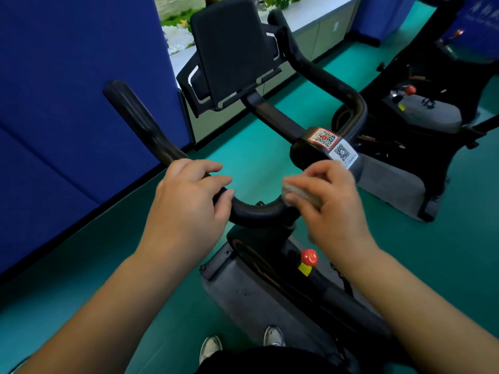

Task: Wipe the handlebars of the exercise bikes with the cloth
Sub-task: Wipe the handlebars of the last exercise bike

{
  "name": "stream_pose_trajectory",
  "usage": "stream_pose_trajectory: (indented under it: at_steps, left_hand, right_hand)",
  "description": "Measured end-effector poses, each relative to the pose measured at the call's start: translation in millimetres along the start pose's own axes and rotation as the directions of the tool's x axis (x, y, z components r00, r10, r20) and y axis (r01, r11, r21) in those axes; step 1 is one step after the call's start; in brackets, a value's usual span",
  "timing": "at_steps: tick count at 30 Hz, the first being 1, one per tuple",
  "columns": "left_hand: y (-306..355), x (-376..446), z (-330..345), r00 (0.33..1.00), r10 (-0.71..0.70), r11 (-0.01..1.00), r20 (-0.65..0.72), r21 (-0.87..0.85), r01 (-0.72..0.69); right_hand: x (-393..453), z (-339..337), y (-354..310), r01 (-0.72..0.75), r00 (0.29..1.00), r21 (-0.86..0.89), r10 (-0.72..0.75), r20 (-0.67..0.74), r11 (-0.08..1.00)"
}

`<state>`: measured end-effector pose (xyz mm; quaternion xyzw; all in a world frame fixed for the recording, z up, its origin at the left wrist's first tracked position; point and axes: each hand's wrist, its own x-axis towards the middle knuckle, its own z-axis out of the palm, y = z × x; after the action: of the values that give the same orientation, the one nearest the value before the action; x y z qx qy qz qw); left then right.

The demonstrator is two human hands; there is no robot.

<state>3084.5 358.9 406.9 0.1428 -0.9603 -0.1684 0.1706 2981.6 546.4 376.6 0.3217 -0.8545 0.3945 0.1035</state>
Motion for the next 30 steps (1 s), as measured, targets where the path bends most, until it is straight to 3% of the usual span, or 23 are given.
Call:
stream_pose_trajectory:
  at_steps: [3,8,14,19,21,24,30]
  left_hand:
    - [5.8,-0.4,2.4,1.0,-0.02,1.0,-0.019,0.021,0.021]
    - [14.1,-0.8,10.1,0.998,-0.045,0.998,-0.043,0.029,0.047]
    - [17.8,0.6,11.6,0.996,-0.076,0.996,-0.051,0.045,0.078]
    - [19.3,1.1,13.2,0.995,-0.093,0.993,-0.037,0.066,0.095]
    - [19.8,2.7,12.6,0.995,-0.093,0.992,-0.023,0.079,0.095]
    - [20.3,5.5,11.9,0.997,-0.08,0.992,-0.005,0.093,0.08]
    - [15.9,6.9,12.6,1.0,-0.027,0.993,0.011,0.111,0.026]
  right_hand:
    - [5.3,-4.2,6.7,-0.112,0.993,0.043,0.113,-0.022,0.993]
    - [-4.8,3.0,1.5,0.077,0.996,0.061,-0.08,0.039,0.995]
    - [12.6,-9.3,18.8,-0.073,0.993,0.039,0.076,-0.09,0.997]
    - [-12.5,1.5,5.7,-0.016,0.998,0.128,0.024,-0.063,0.992]
    - [-10.3,1.7,10.5,-0.116,0.983,0.19,0.139,-0.116,0.975]
    - [-8.2,5.2,7.2,-0.354,0.867,0.386,0.453,-0.206,0.852]
    - [-23.9,31.3,-13.6,-0.496,0.713,0.599,0.689,-0.133,0.628]
